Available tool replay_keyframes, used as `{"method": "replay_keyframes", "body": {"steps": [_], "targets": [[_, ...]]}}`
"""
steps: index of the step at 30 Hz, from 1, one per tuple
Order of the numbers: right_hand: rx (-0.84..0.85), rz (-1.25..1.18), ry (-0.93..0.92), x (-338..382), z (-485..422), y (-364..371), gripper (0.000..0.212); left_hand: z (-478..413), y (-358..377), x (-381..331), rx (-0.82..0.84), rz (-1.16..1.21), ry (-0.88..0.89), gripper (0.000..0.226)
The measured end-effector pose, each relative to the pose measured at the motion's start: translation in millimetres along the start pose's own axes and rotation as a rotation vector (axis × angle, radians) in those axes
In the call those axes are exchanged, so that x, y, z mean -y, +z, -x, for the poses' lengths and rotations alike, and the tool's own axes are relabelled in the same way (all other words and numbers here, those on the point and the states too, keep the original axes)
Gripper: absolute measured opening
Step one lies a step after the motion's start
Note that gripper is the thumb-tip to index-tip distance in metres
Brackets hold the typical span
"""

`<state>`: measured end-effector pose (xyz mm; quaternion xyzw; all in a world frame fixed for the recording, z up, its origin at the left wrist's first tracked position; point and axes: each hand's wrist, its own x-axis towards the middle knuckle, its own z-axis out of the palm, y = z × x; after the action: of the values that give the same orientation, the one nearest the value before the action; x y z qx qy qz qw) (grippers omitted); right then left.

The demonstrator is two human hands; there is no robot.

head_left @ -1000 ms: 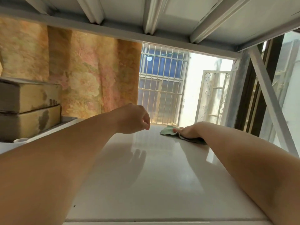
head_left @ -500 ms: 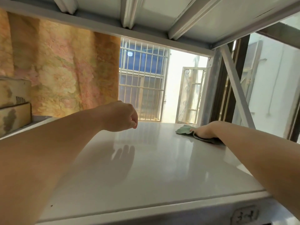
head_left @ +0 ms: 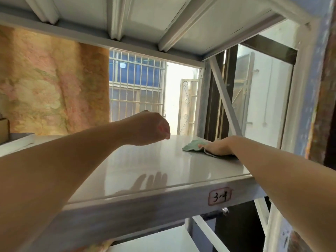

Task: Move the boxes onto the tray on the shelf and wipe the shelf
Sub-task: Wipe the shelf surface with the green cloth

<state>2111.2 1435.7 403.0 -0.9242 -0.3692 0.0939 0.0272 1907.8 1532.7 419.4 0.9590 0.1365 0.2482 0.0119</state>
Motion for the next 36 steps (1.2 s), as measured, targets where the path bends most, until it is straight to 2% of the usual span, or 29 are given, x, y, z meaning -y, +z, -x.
{"method": "replay_keyframes", "body": {"steps": [3, 7, 10, 13, 17, 19, 21, 24, 28, 31, 36], "targets": [[-0.016, -0.024, -0.005, -7, 10, 7, 0.082, 1, -3, -14, -0.090, 0.007, 0.062, 0.022], [0.039, -0.091, -0.123, -8, 24, 17, 0.077, 2, -3, -23, -0.206, -0.029, 0.067, 0.024], [0.067, -0.085, -0.202, -6, 31, 24, 0.079, 8, -1, -20, -0.175, -0.112, 0.081, 0.028], [0.077, -0.067, -0.323, 6, 45, 28, 0.066, 12, -8, -14, -0.163, -0.126, 0.062, 0.023], [0.003, -0.011, -0.493, 33, 69, 40, 0.058, 17, -18, -7, -0.110, -0.135, 0.036, 0.028], [-0.027, 0.007, -0.546, 43, 78, 44, 0.058, 18, -24, -1, -0.132, -0.097, -0.002, 0.035], [-0.044, 0.033, -0.629, 53, 88, 47, 0.057, 17, -29, 5, -0.168, -0.076, -0.035, 0.033], [-0.021, 0.052, -0.758, 77, 107, 49, 0.049, 16, -34, 11, -0.217, -0.087, -0.037, 0.034], [0.056, 0.055, -0.902, 115, 127, 55, 0.048, 17, -35, 17, -0.156, -0.121, -0.032, 0.037], [0.097, 0.044, -0.943, 136, 130, 58, 0.049, 18, -35, 29, -0.129, -0.178, -0.019, 0.029], [0.116, 0.074, -0.979, 168, 125, 59, 0.049, 22, -32, 61, -0.058, -0.197, -0.157, 0.022]]}}
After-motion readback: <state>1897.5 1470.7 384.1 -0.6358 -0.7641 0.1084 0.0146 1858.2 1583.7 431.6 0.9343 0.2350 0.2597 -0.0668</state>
